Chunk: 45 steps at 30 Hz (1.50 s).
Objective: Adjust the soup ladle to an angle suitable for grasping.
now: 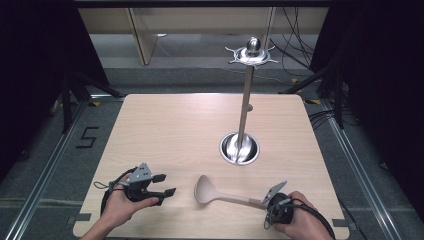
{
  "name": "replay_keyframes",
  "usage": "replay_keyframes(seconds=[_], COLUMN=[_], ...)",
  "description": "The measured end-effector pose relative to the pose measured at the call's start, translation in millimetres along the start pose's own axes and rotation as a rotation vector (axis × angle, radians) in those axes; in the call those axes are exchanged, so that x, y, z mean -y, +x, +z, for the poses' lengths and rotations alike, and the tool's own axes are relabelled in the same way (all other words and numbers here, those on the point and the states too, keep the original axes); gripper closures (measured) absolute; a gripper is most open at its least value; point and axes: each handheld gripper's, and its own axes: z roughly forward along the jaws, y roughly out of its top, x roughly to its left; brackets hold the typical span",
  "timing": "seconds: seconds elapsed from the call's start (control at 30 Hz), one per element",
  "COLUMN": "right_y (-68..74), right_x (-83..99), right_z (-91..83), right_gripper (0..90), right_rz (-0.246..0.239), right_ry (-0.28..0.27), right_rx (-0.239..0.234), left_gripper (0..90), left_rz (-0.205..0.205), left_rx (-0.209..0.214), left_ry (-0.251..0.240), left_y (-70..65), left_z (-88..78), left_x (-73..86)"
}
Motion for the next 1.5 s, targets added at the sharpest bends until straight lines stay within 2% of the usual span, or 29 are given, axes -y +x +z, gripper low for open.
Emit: replay_keyframes(seconds=[0.03,0.07,0.1,0.13,0.17,0.2,0.23,0.33,0.37,0.43,0.47,0.5,0.57,0.6,0.67,0.7,0.73,0.83,0.87,0.9,0.93,0.97,1.07,1.1,1.17,1.33,1.37,1.43,1.5], right_y=[-2.1,-4.7,-7.4,-12.7,-14.3,-12.8,-13.9,-16.7,-16.4,-18.2,-18.2,-19.2,-18.6,-19.5,-20.3,-20.8,-21.5,-26.6,-28.0,-28.6,-30.3,-31.6,-34.5,-40.3,-44.6,-60.5,-64.1,-67.8,-70.7], right_x=[0.9,1.7,3.2,4.8,4.7,3.0,1.8,0.0,-2.5,-6.1,-6.1,-7.6,-8.2,-8.0,-7.6,-7.5,-7.7,-7.5,-7.9,-11.0,-11.5,-13.0,-15.6,-19.7,-25.6,-42.8,-47.5,-55.4,-59.2], right_z=[-1.1,-1.9,-3.5,-2.5,-2.1,-3.1,-1.9,4.0,5.9,7.1,7.1,8.7,8.3,7.0,7.5,6.7,6.8,8.0,8.5,9.0,9.1,8.4,8.9,9.9,9.9,11.5,12.7,12.7,13.6], right_gripper=[82.5,84.9,86.8,89.4,90.0,90.0,90.0,90.0,90.0,90.0,90.0,90.0,90.0,90.0,90.0,90.0,90.0,90.0,90.0,90.0,90.0,90.0,90.0,90.0,90.0,90.0,90.0,90.0,90.0], right_rz=[0.1,0.154,0.252,0.257,0.299,0.389,0.416,0.409,0.426,0.433,0.433,0.446,0.466,0.462,0.46,0.481,0.492,0.465,0.475,0.517,0.514,0.524,0.534,0.52,0.542,0.538,0.551,0.588,0.596], right_ry=[-0.021,-0.03,-0.033,-0.026,-0.02,0.023,0.043,0.062,0.071,0.092,0.092,0.086,0.095,0.112,0.103,0.107,0.101,0.076,0.074,0.089,0.083,0.091,0.08,0.067,0.065,0.064,0.063,0.064,0.065], right_rx=[-0.016,-0.015,-0.04,-0.032,-0.038,-0.046,-0.041,-0.062,-0.055,-0.038,-0.038,-0.03,-0.032,-0.035,-0.037,-0.029,-0.025,-0.023,-0.021,-0.016,-0.011,-0.005,0.004,0.014,0.031,0.052,0.067,0.048,0.047], left_gripper=[35.3,35.3,35.3,35.3,35.3,35.3,35.3,35.3,35.3,35.4,35.4,35.5,35.6,35.6,35.6,35.6,35.6,35.6,35.6,35.6,35.6,35.6,35.7,35.7,35.7,35.8,35.8,35.8,35.8], left_rz=[0.016,0.012,0.005,-0.001,-0.001,0.01,0.008,0.007,0.0,-0.018,-0.018,0.004,-0.021,0.005,0.007,0.005,-0.018,0.009,0.026,0.001,-0.026,-0.002,-0.003,-0.002,-0.002,-0.003,-0.007,-0.025,-0.027], left_rx=[-0.001,0.003,0.011,0.009,0.009,0.009,0.003,0.005,0.006,-0.005,-0.005,-0.011,-0.008,-0.007,-0.006,-0.01,-0.007,-0.005,-0.012,-0.004,-0.01,-0.015,-0.009,-0.008,-0.009,-0.005,-0.004,-0.004,-0.004], left_ry=[0.01,0.01,0.008,0.003,0.003,0.014,0.018,0.02,0.005,0.011,0.011,0.009,0.011,0.008,0.012,0.008,0.007,0.007,0.027,-0.003,-0.001,0.019,0.004,0.003,0.004,0.003,0.004,0.016,0.011], left_y=[1.3,0.9,0.3,-0.2,-0.2,-0.5,-1.1,-1.7,-2.4,-2.1,-2.1,0.0,-1.4,-0.2,-0.2,-1.1,-2.5,-1.9,-0.9,-2.4,-3.2,-0.9,-1.2,-1.0,-1.0,-0.7,-0.7,-0.8,-0.9], left_z=[0.2,1.2,1.9,3.3,3.3,5.0,5.2,3.2,3.3,-0.9,-0.9,-3.9,-4.3,-4.0,-3.4,-0.9,0.2,0.6,-1.0,0.7,0.0,-1.8,-1.6,-1.5,-1.4,-1.6,-1.6,-2.2,-2.1], left_x=[-0.8,-1.8,-2.6,-2.8,-2.8,-2.5,-1.8,0.6,1.6,2.5,2.5,1.7,1.6,1.1,0.8,0.6,1.0,0.5,0.0,0.7,1.2,0.7,0.8,0.8,0.5,0.5,0.5,0.7,0.8])
